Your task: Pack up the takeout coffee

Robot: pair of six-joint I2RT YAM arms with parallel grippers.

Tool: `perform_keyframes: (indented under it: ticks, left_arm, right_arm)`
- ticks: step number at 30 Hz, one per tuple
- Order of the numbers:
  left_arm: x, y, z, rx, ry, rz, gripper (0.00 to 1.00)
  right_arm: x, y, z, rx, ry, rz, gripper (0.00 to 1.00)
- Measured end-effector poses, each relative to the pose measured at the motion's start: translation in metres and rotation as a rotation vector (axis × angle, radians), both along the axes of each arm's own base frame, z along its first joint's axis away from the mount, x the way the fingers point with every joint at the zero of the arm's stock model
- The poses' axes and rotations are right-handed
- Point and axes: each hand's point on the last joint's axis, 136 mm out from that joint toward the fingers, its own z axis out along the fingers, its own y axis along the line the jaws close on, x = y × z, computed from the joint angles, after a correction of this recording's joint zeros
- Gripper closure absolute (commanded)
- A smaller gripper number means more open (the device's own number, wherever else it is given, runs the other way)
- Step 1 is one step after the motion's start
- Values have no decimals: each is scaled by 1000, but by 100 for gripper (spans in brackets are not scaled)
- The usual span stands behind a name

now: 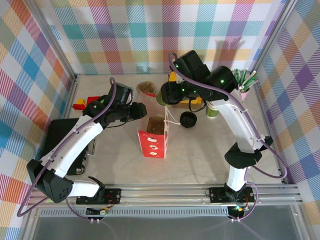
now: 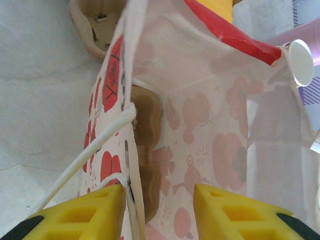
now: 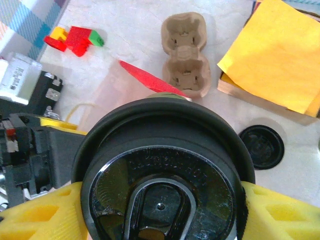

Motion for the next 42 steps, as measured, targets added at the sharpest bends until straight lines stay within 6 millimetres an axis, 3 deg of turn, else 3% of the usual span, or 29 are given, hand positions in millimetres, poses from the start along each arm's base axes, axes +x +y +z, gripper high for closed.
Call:
perform_keyframes:
  ticks: [8, 17, 22, 26, 32, 42]
  left_arm:
    - [-5, -2, 15, -46, -31, -1, 56]
    - [-22, 15, 32, -53, -70, 33, 50]
    - [-43, 24, 20, -57, -31, 28, 54]
    - [-61, 24, -3, -75, 40, 16, 58]
    - [-73, 4, -28, -168, 125, -17, 63]
    - [-78, -55, -15, -348, 125, -101, 63]
  right_arm:
    - [-7, 23, 1, 49, 13, 55, 39]
    - [4, 43, -36, -13, 85, 53, 39]
    - [7, 49, -54, -53, 119, 51, 39]
    - [10, 50, -72, -100, 155, 36, 40]
    - [15, 51, -99, -169, 204, 20, 40]
    - [16, 45, -107, -215, 212, 0, 40]
